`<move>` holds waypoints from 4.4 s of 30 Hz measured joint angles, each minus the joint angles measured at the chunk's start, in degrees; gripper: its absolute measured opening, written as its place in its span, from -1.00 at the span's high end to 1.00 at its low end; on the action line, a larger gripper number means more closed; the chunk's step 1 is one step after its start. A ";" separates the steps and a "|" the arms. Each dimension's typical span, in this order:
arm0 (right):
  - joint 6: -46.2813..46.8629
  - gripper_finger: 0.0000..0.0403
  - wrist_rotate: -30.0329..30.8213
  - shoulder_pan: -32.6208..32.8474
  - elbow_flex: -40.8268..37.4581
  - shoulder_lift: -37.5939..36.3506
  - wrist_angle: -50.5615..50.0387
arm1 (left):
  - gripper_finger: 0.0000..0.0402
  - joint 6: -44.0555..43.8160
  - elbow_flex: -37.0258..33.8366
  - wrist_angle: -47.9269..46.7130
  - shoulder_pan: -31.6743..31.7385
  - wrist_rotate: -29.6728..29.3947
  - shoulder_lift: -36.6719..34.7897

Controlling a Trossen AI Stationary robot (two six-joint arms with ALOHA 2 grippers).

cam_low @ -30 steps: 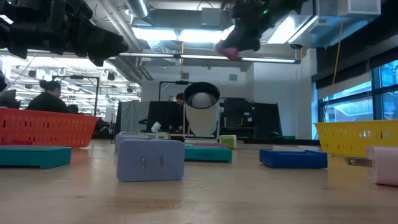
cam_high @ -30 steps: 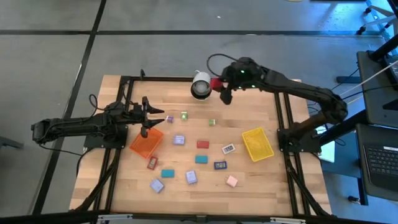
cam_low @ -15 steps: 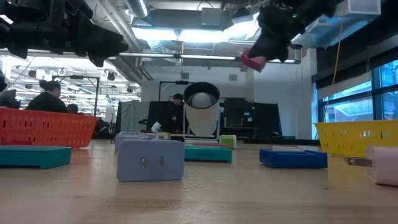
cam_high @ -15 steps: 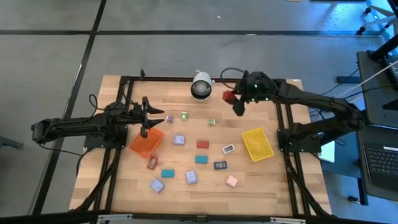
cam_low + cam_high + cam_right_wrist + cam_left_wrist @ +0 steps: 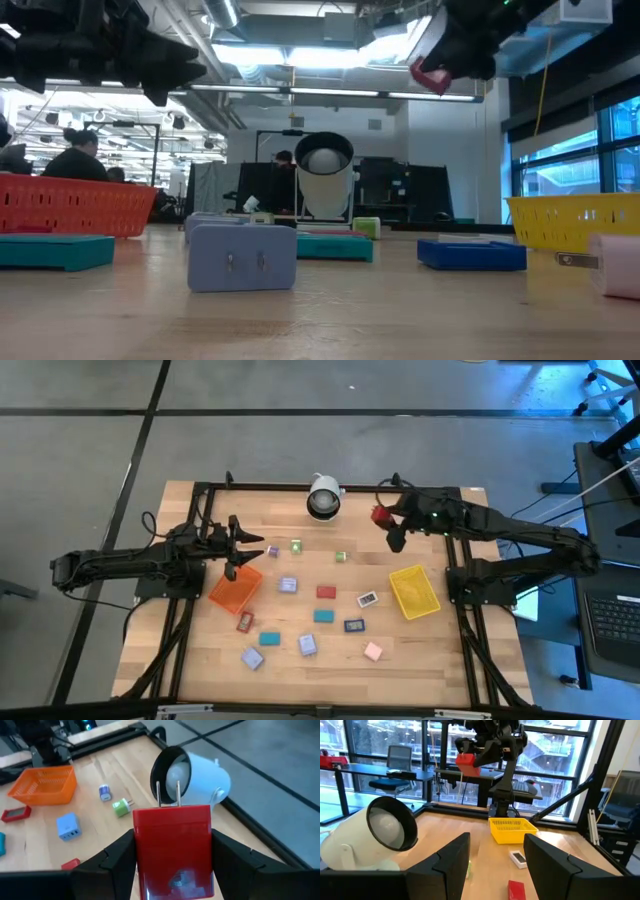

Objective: Pick & Place Office items
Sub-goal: Put the red charger adapter into the yellow basket

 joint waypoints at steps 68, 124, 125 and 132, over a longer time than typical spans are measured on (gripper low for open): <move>52.40 -0.05 2.22 36.44 -17.27 3.68 -21.26 | 0.09 -1.50 0.02 0.09 0.00 2.86 0.07; 47.30 -0.31 -6.29 34.93 -17.25 18.76 -14.83 | 0.09 -1.34 0.04 -1.65 0.00 2.84 0.07; 47.28 -0.35 -6.27 34.93 -17.25 18.76 -14.82 | 0.09 -1.14 0.04 -1.65 0.00 2.84 0.07; 47.22 -0.52 -5.99 34.93 -17.25 18.76 -14.85 | 0.09 -0.88 0.04 -1.63 0.00 2.84 0.07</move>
